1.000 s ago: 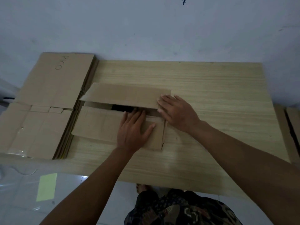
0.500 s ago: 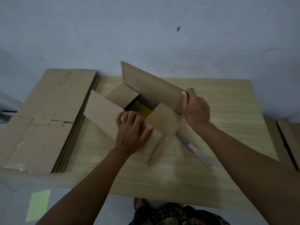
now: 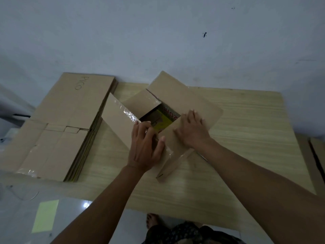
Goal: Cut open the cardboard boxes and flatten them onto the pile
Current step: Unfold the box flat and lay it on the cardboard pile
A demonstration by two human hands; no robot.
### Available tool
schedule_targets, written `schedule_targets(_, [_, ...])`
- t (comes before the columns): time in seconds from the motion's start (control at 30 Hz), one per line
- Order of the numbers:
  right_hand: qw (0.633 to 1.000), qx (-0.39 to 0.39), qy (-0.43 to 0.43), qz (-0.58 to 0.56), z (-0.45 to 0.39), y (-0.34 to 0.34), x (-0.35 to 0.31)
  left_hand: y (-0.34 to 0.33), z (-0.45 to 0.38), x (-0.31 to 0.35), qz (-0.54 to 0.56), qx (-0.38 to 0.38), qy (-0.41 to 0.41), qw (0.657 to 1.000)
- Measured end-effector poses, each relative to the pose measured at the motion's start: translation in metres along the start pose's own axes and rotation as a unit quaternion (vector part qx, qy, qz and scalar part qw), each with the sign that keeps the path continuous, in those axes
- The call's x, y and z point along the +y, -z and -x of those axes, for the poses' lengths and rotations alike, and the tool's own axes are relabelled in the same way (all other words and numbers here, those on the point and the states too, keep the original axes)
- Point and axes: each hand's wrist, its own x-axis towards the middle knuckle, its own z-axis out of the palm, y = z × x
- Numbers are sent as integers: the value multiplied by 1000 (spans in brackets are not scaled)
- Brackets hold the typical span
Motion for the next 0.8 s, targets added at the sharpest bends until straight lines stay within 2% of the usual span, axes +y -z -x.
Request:
schedule_targets(0.1, [999, -20, -15, -33, -4, -7, -5, 13, 3, -1, 19, 22, 30, 999])
schedule_targets(0.27, [993, 3, -70, -93, -6, -5, -21, 46, 9, -11, -51, 65, 22, 996])
schedule_targets(0.5, [985, -14, -147, -88, -6, 0, -53, 81, 30, -24, -49, 84, 58, 994])
schedule_targets(0.67, [979, -26, -167, -118, -8, 4, -58, 109, 72, -46, -68, 24, 69, 995])
schedule_targets(0.8, [973, -14, -181, -140, -8, 4, -64, 108, 100, -68, -106, -60, 163, 979])
